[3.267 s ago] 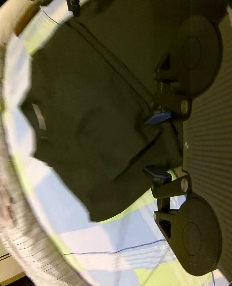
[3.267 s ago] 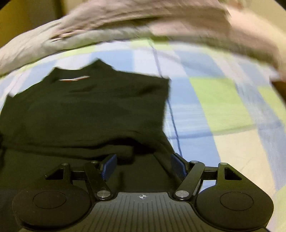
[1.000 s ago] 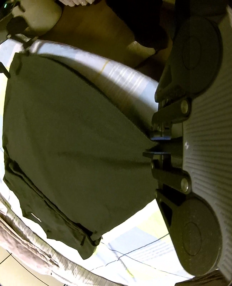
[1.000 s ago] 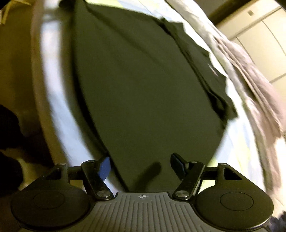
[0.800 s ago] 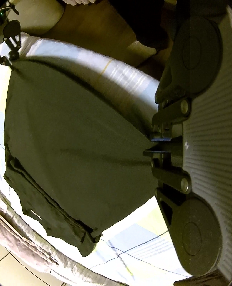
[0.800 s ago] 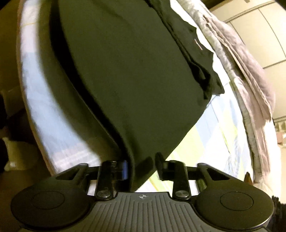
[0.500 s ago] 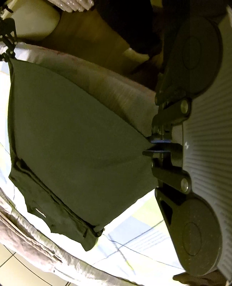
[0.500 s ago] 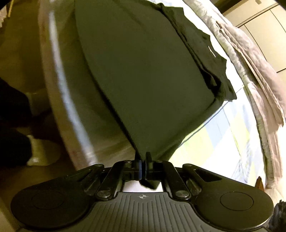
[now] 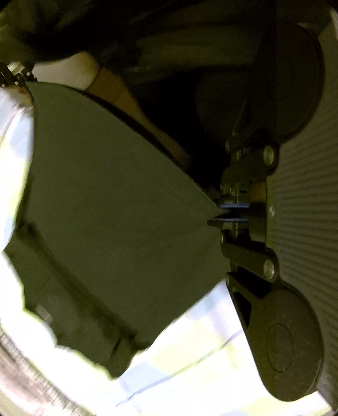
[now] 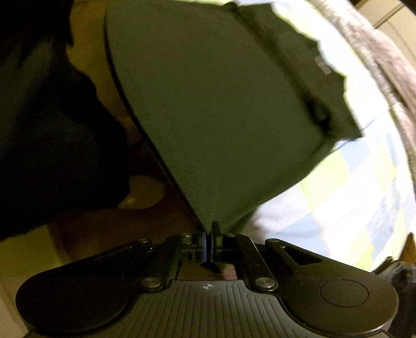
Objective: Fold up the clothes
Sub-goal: 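Lift the hem with both grippers and fold it over toward the collar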
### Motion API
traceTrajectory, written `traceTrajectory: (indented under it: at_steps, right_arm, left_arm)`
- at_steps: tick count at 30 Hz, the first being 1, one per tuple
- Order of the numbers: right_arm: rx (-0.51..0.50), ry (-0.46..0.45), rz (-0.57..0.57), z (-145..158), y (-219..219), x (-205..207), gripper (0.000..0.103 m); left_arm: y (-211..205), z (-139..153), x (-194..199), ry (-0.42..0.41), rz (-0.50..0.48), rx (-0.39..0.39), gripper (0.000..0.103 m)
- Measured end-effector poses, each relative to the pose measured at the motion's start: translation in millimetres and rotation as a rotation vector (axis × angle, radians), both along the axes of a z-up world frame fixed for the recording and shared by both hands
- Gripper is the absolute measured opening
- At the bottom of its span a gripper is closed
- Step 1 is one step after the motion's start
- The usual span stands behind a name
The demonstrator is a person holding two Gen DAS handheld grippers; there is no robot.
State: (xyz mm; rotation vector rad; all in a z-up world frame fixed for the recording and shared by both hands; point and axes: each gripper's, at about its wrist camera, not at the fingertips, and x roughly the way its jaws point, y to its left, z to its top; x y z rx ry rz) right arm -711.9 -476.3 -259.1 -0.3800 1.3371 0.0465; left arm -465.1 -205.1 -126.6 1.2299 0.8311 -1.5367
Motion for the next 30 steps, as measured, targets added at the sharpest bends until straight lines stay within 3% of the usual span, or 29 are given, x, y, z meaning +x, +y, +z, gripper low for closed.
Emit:
traceTrajectory:
  at_steps: [4,8,14,19,25,30]
  right_arm:
    - [-0.083,-0.122,-0.024,31.6,-53.3,50.4,0.001]
    - [-0.132,-0.17,-0.027,42.9,-121.3,125.1,0.001]
    - [-0.068,-0.063,-0.037,22.4,-215.3,224.8,0.001]
    - [0.022,0.005,-0.113,-5.5,-285.4,281.0,0.001]
    - [0.071,0.062,-0.185,-21.4,-335.8,306.9,0.001]
    - [0.111,0.061,-0.221,-32.5,-366.0,323.5,0.001]
  left_arm:
    - [-63.1,26.4,54.8,-0.058,0.026,-0.123,0.005]
    - [-133.8,30.7,112.0,-0.054,0.032,-0.159,0.005]
    - [-235.6,-4.8,209.5,0.087,0.044,-0.109,0.005]
    - [-300.5,-42.4,257.8,0.146,0.016,-0.037,0.005]
    - [-361.8,-67.3,291.1,0.166,-0.013,0.014,0.006]
    - [-386.4,-87.7,308.1,0.169,0.025,0.045,0.006]
